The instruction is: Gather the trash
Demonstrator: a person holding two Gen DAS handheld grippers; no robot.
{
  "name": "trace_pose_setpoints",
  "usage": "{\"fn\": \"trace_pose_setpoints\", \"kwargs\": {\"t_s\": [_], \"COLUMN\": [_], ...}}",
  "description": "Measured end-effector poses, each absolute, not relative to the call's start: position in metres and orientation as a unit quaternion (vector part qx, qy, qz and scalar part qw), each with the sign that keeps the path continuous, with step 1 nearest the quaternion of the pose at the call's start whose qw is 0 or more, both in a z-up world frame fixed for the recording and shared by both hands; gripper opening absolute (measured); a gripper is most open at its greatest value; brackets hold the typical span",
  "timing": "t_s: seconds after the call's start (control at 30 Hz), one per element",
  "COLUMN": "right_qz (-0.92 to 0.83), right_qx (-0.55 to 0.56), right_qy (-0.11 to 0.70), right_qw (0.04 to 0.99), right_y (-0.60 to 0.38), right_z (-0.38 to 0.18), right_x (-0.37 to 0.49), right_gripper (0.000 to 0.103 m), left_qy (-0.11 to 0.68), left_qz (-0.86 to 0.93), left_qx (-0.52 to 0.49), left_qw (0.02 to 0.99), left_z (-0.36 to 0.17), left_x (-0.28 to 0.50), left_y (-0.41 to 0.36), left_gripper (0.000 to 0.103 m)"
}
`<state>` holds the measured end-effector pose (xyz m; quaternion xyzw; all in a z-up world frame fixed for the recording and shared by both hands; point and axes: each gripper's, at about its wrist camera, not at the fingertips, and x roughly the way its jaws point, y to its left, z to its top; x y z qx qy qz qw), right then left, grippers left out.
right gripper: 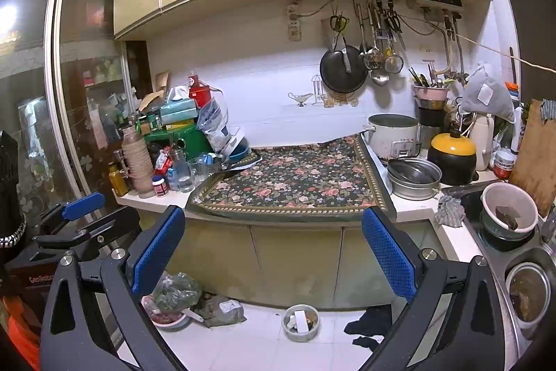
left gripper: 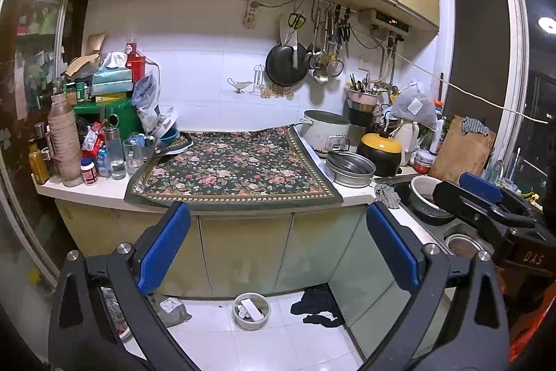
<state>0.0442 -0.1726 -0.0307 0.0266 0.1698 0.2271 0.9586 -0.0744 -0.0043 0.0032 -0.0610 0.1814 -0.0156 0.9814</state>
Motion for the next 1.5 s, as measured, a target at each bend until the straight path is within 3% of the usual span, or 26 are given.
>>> {"fn": "trace_pose_setpoints", "kwargs": {"t_s": [1.5], "right_qz": [0.228], "right_qx": [0.026], "right_qy": [0.187], "right_qw": [0.955], "right_y": [-0.184], "right_z": [-0.037], "right_x": [0.051], "right_gripper": [0.101], "left_qy": [0.188], "left_qz": [-0.025], "left_qx": [-0.073], "left_qw": [0.979], "left_z": [0.0], "left_x": [-0.055], "left_y": [-0.008], "left_gripper": [0.102]}}
